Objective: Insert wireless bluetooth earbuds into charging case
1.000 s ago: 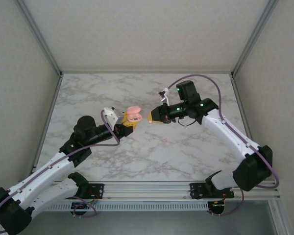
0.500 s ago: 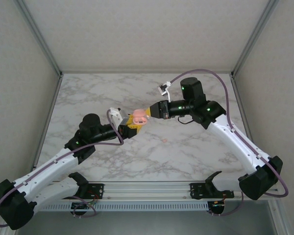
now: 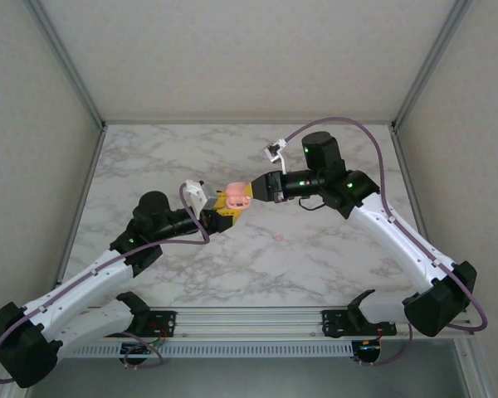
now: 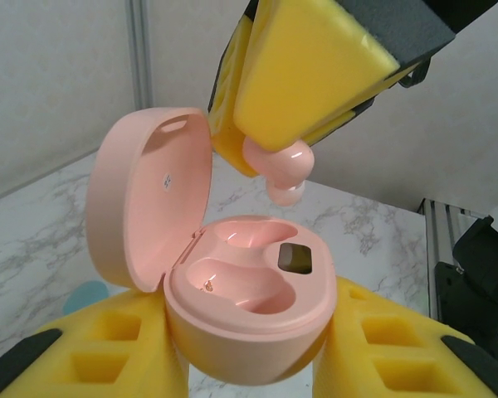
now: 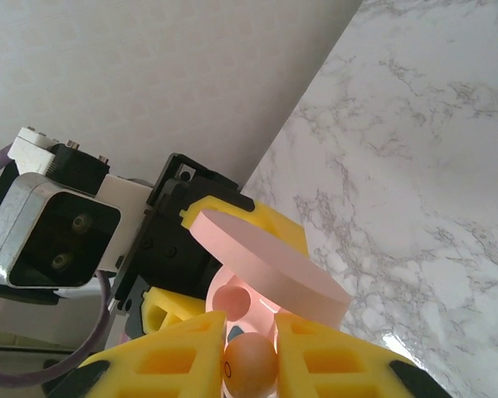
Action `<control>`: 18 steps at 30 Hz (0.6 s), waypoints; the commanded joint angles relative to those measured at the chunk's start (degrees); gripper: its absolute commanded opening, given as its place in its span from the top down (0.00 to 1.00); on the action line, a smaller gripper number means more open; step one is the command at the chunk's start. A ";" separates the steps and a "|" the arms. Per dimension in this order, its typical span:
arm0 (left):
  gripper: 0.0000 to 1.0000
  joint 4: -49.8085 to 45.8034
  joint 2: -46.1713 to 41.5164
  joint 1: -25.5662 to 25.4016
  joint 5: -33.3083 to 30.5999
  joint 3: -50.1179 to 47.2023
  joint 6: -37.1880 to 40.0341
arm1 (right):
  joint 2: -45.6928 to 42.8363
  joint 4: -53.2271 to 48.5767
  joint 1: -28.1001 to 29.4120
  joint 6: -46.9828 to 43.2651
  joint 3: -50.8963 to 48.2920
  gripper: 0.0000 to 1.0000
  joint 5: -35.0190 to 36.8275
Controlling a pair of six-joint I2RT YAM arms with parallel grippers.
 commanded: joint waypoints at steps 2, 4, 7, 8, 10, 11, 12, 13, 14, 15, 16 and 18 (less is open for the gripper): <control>0.71 2.93 0.18 -0.61 0.57 2.16 -1.20 | 0.94 1.43 0.69 -0.75 1.25 0.79 0.45; 0.71 2.89 0.27 -0.70 0.49 2.25 -1.20 | 0.82 1.83 0.84 -0.74 1.03 0.79 0.49; 0.71 3.00 0.34 -0.79 0.49 2.16 -1.29 | 0.77 2.61 0.94 -0.30 0.71 0.79 0.77; 0.71 3.09 0.36 -0.81 0.26 2.16 -1.37 | 0.86 2.64 1.09 -0.26 0.72 0.79 0.64; 0.71 3.19 0.45 -0.87 -0.18 2.23 -1.47 | 0.73 2.70 1.14 -0.36 0.51 0.79 1.01; 0.71 3.18 0.36 -0.87 -0.59 2.25 -1.54 | 0.58 2.71 1.23 -0.31 0.37 0.79 1.59; 0.71 3.19 0.37 -0.87 -1.08 2.25 -1.65 | 0.44 2.64 1.19 -0.32 0.19 0.79 2.27; 0.71 3.09 0.32 -0.94 -1.32 2.25 -1.64 | 0.18 2.74 1.23 -0.38 0.04 0.79 2.71; 0.71 2.97 0.25 -0.93 -1.70 2.17 -1.64 | -0.07 2.91 1.22 -0.38 -0.16 0.79 3.06; 0.71 2.92 0.27 -0.96 -2.05 2.16 -1.73 | -0.24 3.10 1.24 -0.29 -0.31 0.79 3.64; 0.71 2.91 0.27 -0.96 -2.08 2.16 -1.73 | -0.44 3.19 1.19 -0.27 -0.37 0.79 3.89; 0.71 3.13 0.20 -0.96 -2.08 2.12 -1.81 | -0.45 3.28 1.19 -0.38 -0.49 0.79 3.95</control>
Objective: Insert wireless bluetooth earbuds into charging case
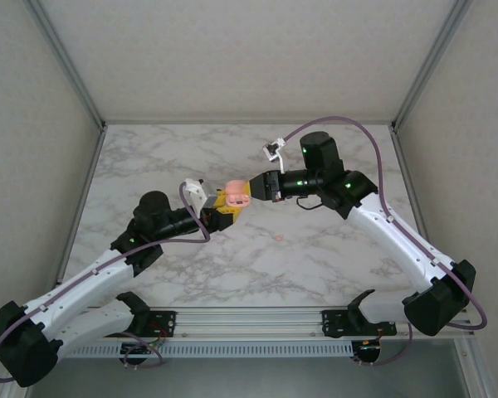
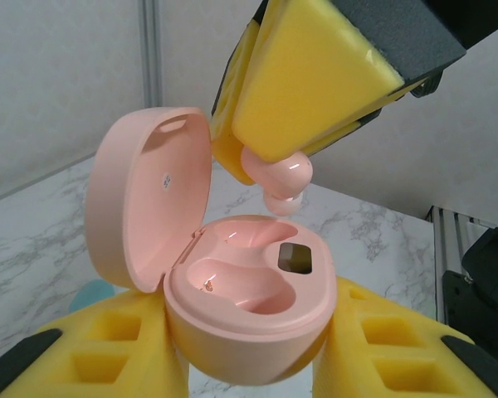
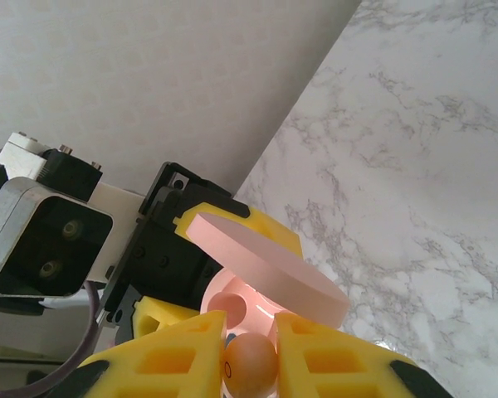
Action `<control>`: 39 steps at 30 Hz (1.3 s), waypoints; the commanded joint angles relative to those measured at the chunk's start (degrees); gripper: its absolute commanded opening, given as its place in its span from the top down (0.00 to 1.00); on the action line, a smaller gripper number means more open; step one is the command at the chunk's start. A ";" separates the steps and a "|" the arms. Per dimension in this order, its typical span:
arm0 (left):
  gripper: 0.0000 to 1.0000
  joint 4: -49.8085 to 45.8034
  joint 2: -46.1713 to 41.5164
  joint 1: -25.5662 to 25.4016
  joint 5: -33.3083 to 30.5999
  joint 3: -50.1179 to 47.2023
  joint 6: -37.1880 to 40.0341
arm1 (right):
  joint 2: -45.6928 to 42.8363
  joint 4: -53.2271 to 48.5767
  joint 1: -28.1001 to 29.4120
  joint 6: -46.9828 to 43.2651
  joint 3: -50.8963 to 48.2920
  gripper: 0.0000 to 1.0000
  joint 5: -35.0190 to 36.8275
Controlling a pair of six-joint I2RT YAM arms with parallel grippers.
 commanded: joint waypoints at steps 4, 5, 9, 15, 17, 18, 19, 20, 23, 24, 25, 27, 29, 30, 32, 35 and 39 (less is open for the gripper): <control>0.71 2.60 -0.32 -0.83 -0.46 2.07 -1.03 | -0.66 2.63 0.58 -0.14 -0.89 0.79 1.09; 0.71 2.52 -0.30 -0.83 -0.52 2.07 -1.01 | -0.79 2.56 0.63 -0.37 -0.87 0.79 1.14; 0.71 2.50 -0.38 -0.85 -1.17 2.07 -0.92 | -2.83 3.38 0.63 -0.79 -1.97 0.79 4.28; 0.71 2.33 -0.40 -0.92 -1.38 2.07 -0.73 | -4.77 4.95 0.65 0.34 -3.03 0.79 5.31; 0.71 2.33 -0.33 -0.92 -1.20 2.16 -0.64 | -4.80 5.18 0.67 0.74 -3.13 0.79 5.02; 0.71 2.41 -0.28 -0.92 -1.13 2.16 -0.64 | -4.63 5.33 0.63 0.98 -3.05 0.79 4.55; 0.71 2.54 -0.32 -0.92 -1.06 2.16 -0.64 | -4.39 5.67 0.62 1.22 -3.04 0.79 4.03; 0.71 2.65 -0.23 -0.99 -0.97 2.16 -0.64 | -4.11 6.12 0.75 1.58 -3.15 0.79 3.60; 0.71 2.68 -0.22 -1.01 -0.66 2.33 -0.72 | -3.31 7.26 0.95 2.41 -3.37 0.79 2.98; 0.71 2.74 -0.22 -1.10 -0.66 2.34 -0.72 | -3.07 7.31 1.06 2.41 -3.33 0.79 2.90; 0.71 2.71 -0.23 -1.10 -0.75 2.34 -0.72 | -2.94 7.35 1.07 2.55 -3.30 0.79 3.04; 0.71 2.81 -0.32 -1.10 -0.99 2.42 -0.73 | -2.60 7.49 1.31 2.59 -3.43 0.79 2.71; 0.71 2.96 -0.39 -1.10 -1.29 2.42 -0.72 | -2.34 7.48 1.47 2.50 -3.46 0.79 2.39; 0.71 2.98 -0.45 -1.10 -1.48 2.38 -0.71 | -2.34 7.40 1.53 2.44 -3.56 0.79 2.38; 0.70 3.16 -0.45 -1.10 -1.93 2.34 -0.69 | -2.33 7.31 1.60 2.50 -3.87 0.79 2.42; 0.70 3.46 -0.44 -1.10 -1.99 2.25 -0.72 | -2.59 7.31 1.60 2.60 -4.38 0.79 2.97; 0.70 3.91 -0.45 -1.18 -2.24 2.16 -0.81 | -2.49 7.35 1.73 2.85 -4.71 0.79 2.71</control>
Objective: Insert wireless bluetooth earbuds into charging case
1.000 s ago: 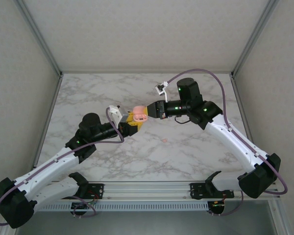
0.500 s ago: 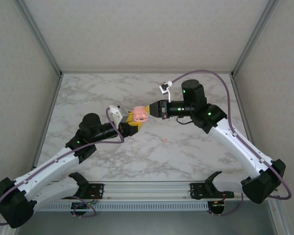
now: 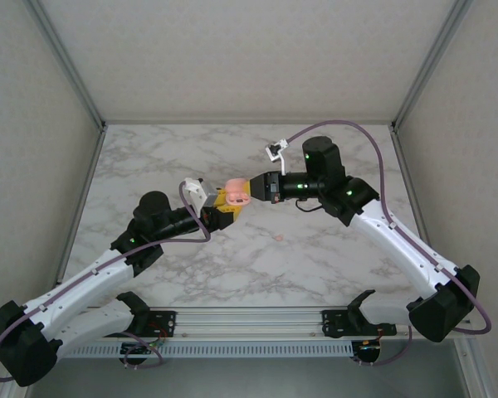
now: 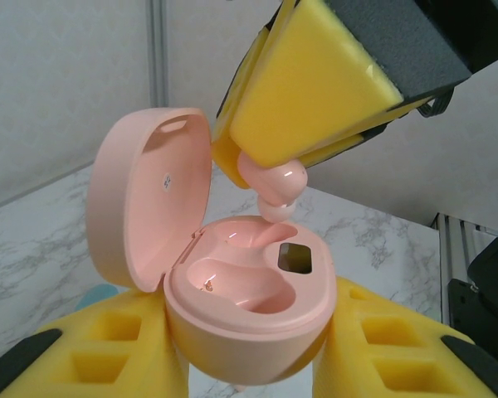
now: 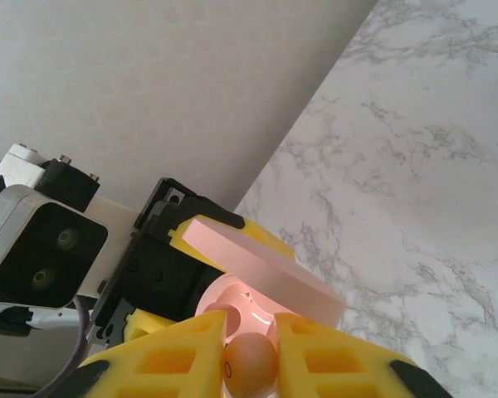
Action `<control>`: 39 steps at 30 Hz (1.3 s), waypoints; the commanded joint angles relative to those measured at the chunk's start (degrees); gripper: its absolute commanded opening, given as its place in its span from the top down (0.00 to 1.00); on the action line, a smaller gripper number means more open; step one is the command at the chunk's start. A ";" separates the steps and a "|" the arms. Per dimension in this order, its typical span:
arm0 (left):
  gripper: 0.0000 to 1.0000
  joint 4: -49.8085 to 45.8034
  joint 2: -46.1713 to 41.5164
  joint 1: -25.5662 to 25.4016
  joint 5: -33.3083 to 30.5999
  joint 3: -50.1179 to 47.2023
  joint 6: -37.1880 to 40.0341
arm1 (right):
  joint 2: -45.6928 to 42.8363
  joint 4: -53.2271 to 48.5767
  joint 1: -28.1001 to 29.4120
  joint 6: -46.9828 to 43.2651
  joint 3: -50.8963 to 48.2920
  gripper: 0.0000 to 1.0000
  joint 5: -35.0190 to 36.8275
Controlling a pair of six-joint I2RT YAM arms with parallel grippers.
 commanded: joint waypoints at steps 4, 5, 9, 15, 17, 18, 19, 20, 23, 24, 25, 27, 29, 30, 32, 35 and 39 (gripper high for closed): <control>0.70 3.87 -0.45 -0.68 -1.11 1.83 -0.53 | 0.64 1.16 1.02 0.32 -0.85 0.79 -1.50; 0.70 3.96 -0.50 -0.68 -1.13 1.83 -0.44 | 0.88 1.01 1.20 0.27 -0.80 0.79 -1.43; 0.70 4.15 -0.51 -0.72 -0.96 1.92 -0.44 | 1.11 0.67 1.38 -0.03 -0.84 0.78 -0.97; 0.70 4.33 -0.55 -0.79 -0.60 2.01 -0.35 | 1.41 -0.02 1.55 -0.29 -0.61 0.77 1.16; 0.70 4.24 -0.56 -0.86 -0.60 2.01 -0.26 | 1.56 -1.33 1.55 -0.79 -0.10 0.76 1.92; 0.70 4.15 -0.53 -0.86 -0.60 2.09 -0.26 | 1.71 -1.70 1.55 -0.91 0.10 0.76 2.19; 0.70 4.11 -0.51 -0.86 -0.58 2.10 -0.26 | 1.73 -1.89 1.55 -0.92 0.17 0.76 2.33; 0.70 4.15 -0.55 -0.86 -0.59 2.16 -0.26 | 1.74 -1.99 1.58 -0.89 0.20 0.77 2.31; 0.70 3.93 -0.45 -0.81 -0.59 2.27 -0.18 | 1.47 -1.18 1.64 -0.40 0.29 0.78 2.49; 0.70 3.89 -0.45 -0.86 -0.60 2.31 -0.09 | 1.45 -0.83 1.65 -0.01 0.39 0.78 2.33; 0.70 3.80 -0.46 -0.86 -0.60 2.27 -0.01 | 1.48 -0.22 1.68 0.33 0.53 0.78 2.24; 0.70 3.61 -0.33 -0.93 -0.56 2.27 0.13 | 1.43 1.18 1.73 1.16 0.52 0.79 1.69; 0.70 3.19 -0.41 -0.97 -0.56 2.27 0.50 | 1.42 1.65 1.90 1.54 0.61 0.79 1.92; 0.70 3.11 -0.44 -0.94 -0.56 2.31 0.60 | 1.42 1.46 1.90 1.53 0.65 0.79 2.31; 0.70 3.14 -0.53 -1.03 -0.60 2.33 0.70 | 1.34 1.96 1.91 2.02 0.49 0.79 2.66; 0.70 3.18 -0.43 -1.03 -0.60 2.36 0.83 | 1.23 1.65 1.99 1.95 0.34 0.78 3.72; 0.70 3.71 -0.33 -1.12 -0.68 2.36 0.70 | 1.84 -1.03 2.17 0.63 0.91 0.77 4.41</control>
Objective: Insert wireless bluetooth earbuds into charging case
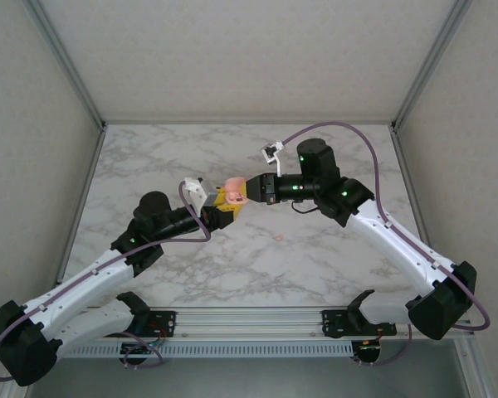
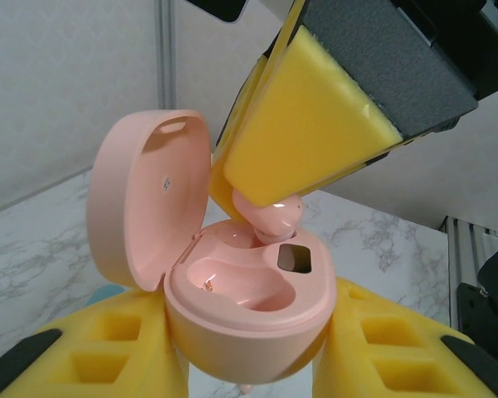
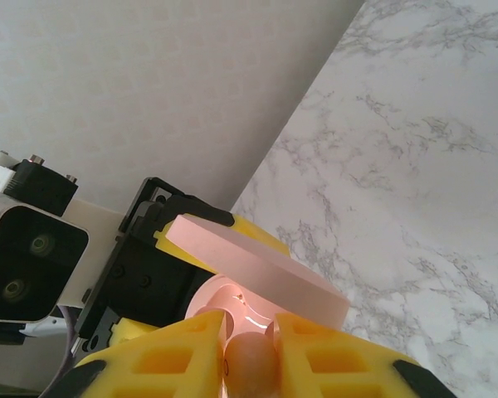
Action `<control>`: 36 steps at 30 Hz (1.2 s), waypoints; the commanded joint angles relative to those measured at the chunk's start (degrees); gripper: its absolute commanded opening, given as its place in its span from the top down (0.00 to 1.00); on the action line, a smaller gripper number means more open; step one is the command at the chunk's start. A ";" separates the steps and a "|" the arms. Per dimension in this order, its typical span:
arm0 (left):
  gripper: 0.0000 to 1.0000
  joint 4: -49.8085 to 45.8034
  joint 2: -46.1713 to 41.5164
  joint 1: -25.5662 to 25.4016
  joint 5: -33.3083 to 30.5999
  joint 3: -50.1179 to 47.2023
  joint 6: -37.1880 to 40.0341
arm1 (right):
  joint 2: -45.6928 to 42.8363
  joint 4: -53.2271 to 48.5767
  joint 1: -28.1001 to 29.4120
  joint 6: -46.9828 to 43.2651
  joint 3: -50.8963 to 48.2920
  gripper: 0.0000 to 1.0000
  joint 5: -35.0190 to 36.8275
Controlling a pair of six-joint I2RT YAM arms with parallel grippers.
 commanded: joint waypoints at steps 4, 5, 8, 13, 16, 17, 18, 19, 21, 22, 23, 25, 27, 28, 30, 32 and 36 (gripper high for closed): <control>0.70 3.55 -0.40 -0.86 0.62 2.50 0.62 | 0.69 -3.22 0.66 -1.75 1.60 0.75 3.13; 0.70 3.56 -0.36 -0.86 0.53 2.45 0.48 | 0.74 -3.83 0.66 -2.06 1.90 0.74 3.47; 0.70 3.67 -0.30 -0.86 0.53 2.55 0.51 | 0.60 -5.29 0.66 -2.93 2.65 0.72 4.38; 0.70 3.39 -0.40 -0.86 0.45 2.45 0.69 | 0.49 -6.36 0.63 -3.21 3.36 0.70 5.10; 0.70 3.21 -0.51 -0.90 0.40 2.36 0.79 | 0.16 -6.74 0.66 -3.11 3.46 0.67 5.90; 0.70 3.12 -0.54 -0.86 0.48 2.36 0.79 | 0.15 -6.74 0.66 -3.11 3.43 0.67 5.90; 0.70 3.12 -0.54 -0.86 0.45 2.36 0.79 | 0.18 -6.83 0.66 -3.00 3.52 0.67 5.83; 0.70 3.12 -0.58 -0.87 0.49 2.36 0.79 | 0.22 -6.75 0.66 -2.89 3.59 0.66 5.73; 0.70 3.12 -0.53 -0.89 0.53 2.36 0.79 | 0.28 -6.81 0.66 -2.69 3.71 0.65 5.63; 0.70 3.03 -0.54 -0.91 0.55 2.32 0.79 | 0.26 -6.89 0.66 -2.69 3.80 0.63 5.60; 0.70 3.03 -0.52 -0.89 0.45 2.27 0.79 | 0.17 -6.92 0.66 -2.68 3.90 0.62 5.63; 0.70 2.94 -0.63 -0.84 0.36 2.28 0.79 | -0.03 -7.08 0.66 -2.55 4.03 0.59 5.88; 0.70 2.81 -0.50 -0.90 0.36 2.27 0.82 | -0.51 -7.02 0.66 -2.34 4.16 0.56 5.99; 0.70 2.69 -0.59 -0.94 0.36 2.23 0.96 | -0.91 -7.02 0.66 -2.26 4.25 0.54 6.20; 0.70 2.17 -0.69 -0.95 0.18 2.20 1.22 | -1.97 -7.03 0.66 -2.38 4.25 0.53 6.37; 0.70 1.81 -0.98 -0.94 -0.15 2.02 1.49 | -3.70 -7.42 0.66 -2.96 4.01 0.51 7.42; 0.70 0.87 -1.96 -0.93 -1.55 1.31 2.09 | -8.51 -11.25 0.57 -4.58 3.16 0.48 16.56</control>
